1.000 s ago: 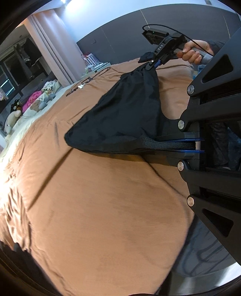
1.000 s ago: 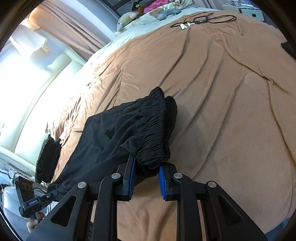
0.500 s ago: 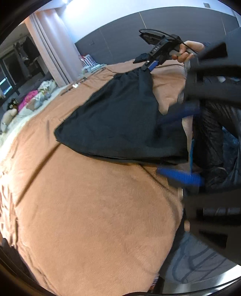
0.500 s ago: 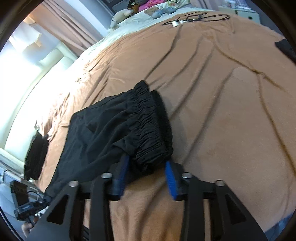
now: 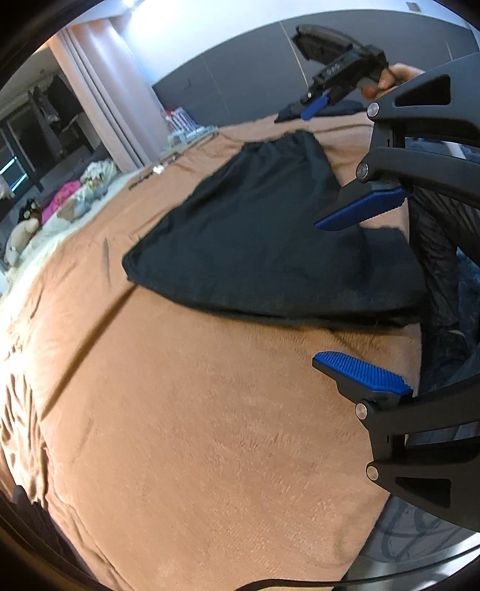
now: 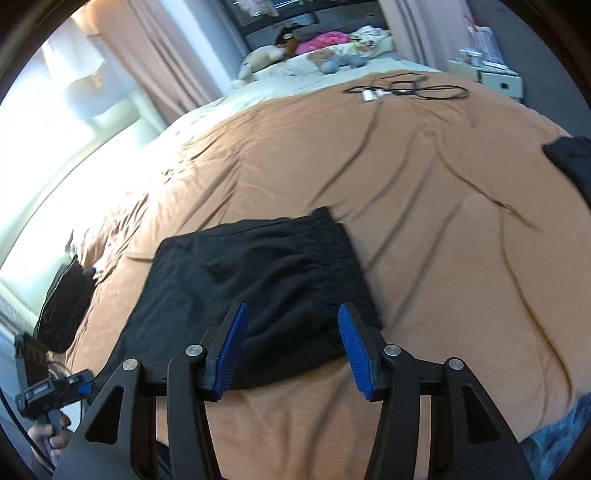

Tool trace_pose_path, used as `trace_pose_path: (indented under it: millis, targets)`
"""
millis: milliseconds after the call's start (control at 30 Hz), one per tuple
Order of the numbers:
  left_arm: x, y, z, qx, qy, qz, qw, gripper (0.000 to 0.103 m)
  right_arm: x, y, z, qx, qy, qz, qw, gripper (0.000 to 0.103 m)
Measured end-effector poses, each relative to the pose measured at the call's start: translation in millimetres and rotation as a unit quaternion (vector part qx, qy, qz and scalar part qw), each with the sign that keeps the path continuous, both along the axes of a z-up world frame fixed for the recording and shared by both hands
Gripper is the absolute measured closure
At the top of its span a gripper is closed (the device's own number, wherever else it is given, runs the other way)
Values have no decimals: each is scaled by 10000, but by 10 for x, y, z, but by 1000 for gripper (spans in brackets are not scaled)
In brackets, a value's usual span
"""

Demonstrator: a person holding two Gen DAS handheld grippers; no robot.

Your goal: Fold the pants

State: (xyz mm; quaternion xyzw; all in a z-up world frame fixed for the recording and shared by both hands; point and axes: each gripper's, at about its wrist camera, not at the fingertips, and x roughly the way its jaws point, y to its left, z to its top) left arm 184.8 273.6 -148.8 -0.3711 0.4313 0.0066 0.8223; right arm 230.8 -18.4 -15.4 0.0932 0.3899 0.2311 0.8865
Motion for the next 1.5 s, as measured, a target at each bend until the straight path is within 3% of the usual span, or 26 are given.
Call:
trace_pose_path:
  millis: [233,467,733,800,1033,1500]
  targets:
    - [38,29,-74,50,200,7,9998,33,21,435,-29,-153,12,463,9988,54]
    - [2,-18,-23,310,355,-51,9989,33,-11,940,-271,-455,165,1183,9918,69]
    - [-32,64,60,418,280,81,9987,33,79,1098,-528,-1010,599,1551,9809,73]
    - [-20,90,72,360,228,101,9990,33,82,1129,-471,-1105,589,1611,9790,73]
    - [23,143,87,222,163,246,9993,33,340,1189,-170,-938,509,1496,9830,73]
    - [166,194,80,193,240,459,9985,33,1142,1639,-307,-1332,937,1040,9811,73]
